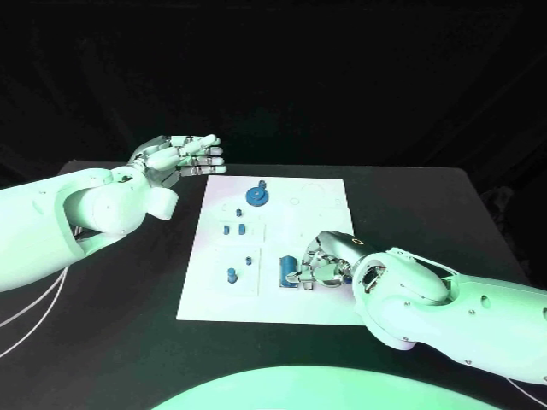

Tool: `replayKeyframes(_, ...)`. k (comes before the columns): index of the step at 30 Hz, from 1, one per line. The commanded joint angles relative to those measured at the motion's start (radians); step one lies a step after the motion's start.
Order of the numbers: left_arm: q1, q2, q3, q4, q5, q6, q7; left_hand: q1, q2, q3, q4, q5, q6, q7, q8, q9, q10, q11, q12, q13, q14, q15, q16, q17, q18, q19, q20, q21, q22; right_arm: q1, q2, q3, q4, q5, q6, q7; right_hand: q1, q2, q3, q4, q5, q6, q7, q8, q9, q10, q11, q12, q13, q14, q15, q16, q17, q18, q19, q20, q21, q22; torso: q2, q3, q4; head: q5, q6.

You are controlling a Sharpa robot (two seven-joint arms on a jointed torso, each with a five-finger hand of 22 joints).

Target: Assemble the parts on the task board

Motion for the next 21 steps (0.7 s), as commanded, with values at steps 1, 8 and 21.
replayKeyframes(1, 0.001, 0.0, 0.001, 0.001, 0.004, 0.017, 0.003, 0.007, 0.005, -0.006, -0.001, -0.006, -0.001, 0.007, -0.004, -0.001, 0.006, 0.003, -0.003, -0.002, 0.009, 0.001, -0.006, -0.001, 0.014, 0.007, 0.0, -0.003, -0.001, -0.001, 0.0, 0.0, -0.001, -0.015, 0.017, 0.002, 0.017, 0.004, -0.001, -0.008, 0.003, -0.005, -0.002, 0.004, 0.002, 0.008, -0.005, 0.001, 0.016, 0.071, -0.009, 0.003, 0.096, -0.01, 0.101, -0.007, 0.004, 0.262, 0.0, -0.0002, 0.0006, -0.001, -0.001)
replayKeyframes(8, 0.001, 0.0, 0.001, 0.001, 0.004, 0.017, 0.002, 0.008, 0.007, -0.006, -0.001, -0.005, -0.001, 0.007, -0.004, -0.001, 0.006, 0.003, -0.004, -0.002, 0.01, 0.001, -0.008, -0.001, 0.014, 0.007, 0.0, -0.004, -0.002, -0.001, 0.008, 0.0, -0.007, -0.014, 0.025, 0.004, 0.019, 0.003, -0.001, -0.009, 0.002, -0.006, -0.002, 0.004, 0.002, 0.008, -0.005, 0.0, 0.015, 0.071, -0.009, 0.003, 0.095, -0.01, 0.1, -0.007, 0.003, 0.261, 0.0, -0.0006, 0.0008, -0.001, -0.001)
replayKeyframes(21, 0.001, -0.001, 0.001, 0.002, 0.004, 0.016, 0.0, 0.01, 0.01, -0.005, -0.001, -0.005, -0.001, 0.006, -0.004, -0.001, 0.006, 0.002, -0.004, -0.002, 0.01, 0.001, -0.009, -0.001, 0.014, 0.009, 0.0, -0.006, -0.004, -0.001, 0.018, -0.001, -0.021, -0.023, 0.048, 0.001, 0.04, -0.006, -0.002, -0.023, -0.004, -0.007, -0.002, 0.003, 0.002, 0.007, -0.005, -0.003, 0.015, 0.071, -0.009, 0.002, 0.094, -0.009, 0.099, -0.007, 0.0, 0.26, -0.001, -0.0004, 0.0011, -0.001, -0.004)
